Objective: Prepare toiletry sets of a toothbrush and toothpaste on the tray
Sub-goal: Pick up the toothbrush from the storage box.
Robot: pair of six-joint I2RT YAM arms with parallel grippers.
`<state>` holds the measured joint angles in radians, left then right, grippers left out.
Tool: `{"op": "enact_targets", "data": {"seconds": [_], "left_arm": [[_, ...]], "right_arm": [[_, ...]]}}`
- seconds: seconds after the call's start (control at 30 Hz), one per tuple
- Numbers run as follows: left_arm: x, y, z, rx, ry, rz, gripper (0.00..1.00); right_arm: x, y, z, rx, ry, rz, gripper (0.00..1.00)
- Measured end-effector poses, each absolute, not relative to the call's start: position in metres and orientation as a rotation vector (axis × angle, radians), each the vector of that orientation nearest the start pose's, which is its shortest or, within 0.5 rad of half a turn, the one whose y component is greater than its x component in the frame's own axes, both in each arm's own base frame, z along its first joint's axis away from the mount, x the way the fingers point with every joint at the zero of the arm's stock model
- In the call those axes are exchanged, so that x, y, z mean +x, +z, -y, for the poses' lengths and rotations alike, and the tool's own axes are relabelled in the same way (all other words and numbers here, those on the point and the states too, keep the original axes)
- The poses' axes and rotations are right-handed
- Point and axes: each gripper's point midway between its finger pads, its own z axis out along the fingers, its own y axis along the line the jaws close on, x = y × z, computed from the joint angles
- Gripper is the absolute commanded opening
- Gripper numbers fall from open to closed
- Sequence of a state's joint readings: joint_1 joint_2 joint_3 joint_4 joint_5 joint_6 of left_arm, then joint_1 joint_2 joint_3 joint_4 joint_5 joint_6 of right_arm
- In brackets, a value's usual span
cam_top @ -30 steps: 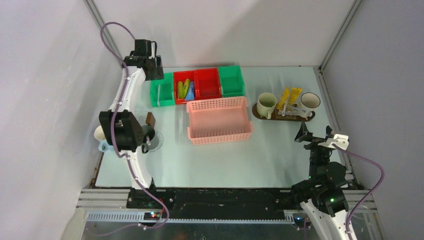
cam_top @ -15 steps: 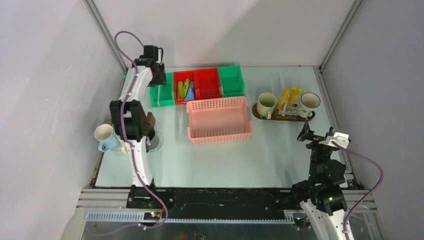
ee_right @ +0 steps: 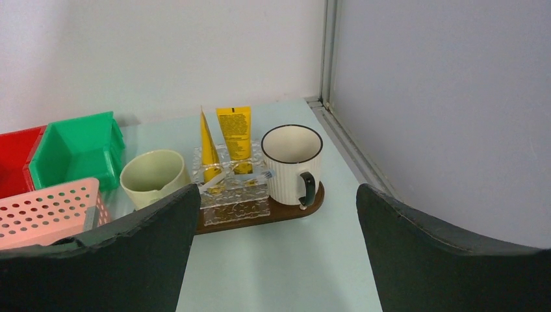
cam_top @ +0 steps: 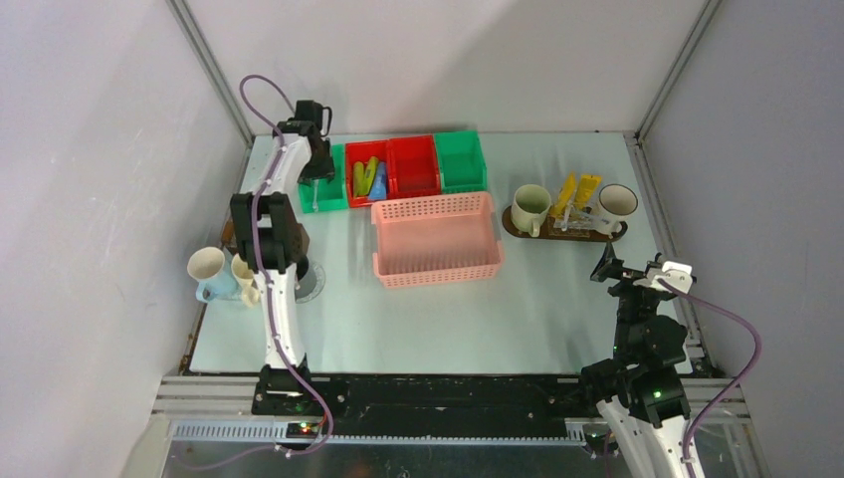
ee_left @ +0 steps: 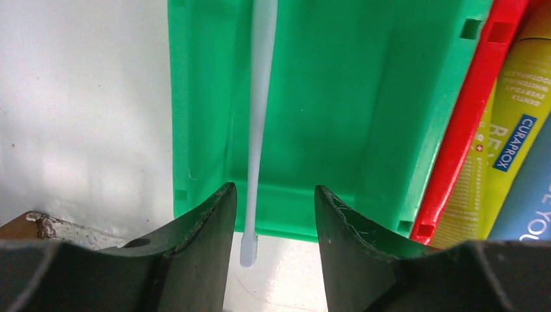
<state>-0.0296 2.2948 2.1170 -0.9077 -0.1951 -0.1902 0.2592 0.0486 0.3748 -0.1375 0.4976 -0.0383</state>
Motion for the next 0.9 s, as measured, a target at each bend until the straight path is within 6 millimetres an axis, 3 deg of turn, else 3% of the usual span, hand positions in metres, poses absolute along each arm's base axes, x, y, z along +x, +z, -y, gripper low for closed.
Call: {"op": "enact_targets", "data": {"seconds": [0.37, 0.57, 0.77, 0.9], "left_arm": [[0.525, 0.057, -0.018, -0.347, 0.177, -2.671, 0.53], [0.525, 0.039, -0.017, -0.373, 0.117, -2.703, 0.45], [0.530, 0.038, -0.021, -0.432, 0.033, -2.690, 0.40], [0.537, 0.041, -0.022, -0.468, -0.016, -2.659, 0.42]], "right_arm": [[0.217, 0.261, 0.031, 0.206, -0.165, -1.404, 0.92], [0.218, 0.259, 0.030, 0.203, -0.167, -1.411, 0.92], [0.219, 0.258, 0.030, 0.202, -0.170, -1.418, 0.92], [0.219, 0.258, 0.030, 0.201, -0.170, -1.420, 0.92]]}}
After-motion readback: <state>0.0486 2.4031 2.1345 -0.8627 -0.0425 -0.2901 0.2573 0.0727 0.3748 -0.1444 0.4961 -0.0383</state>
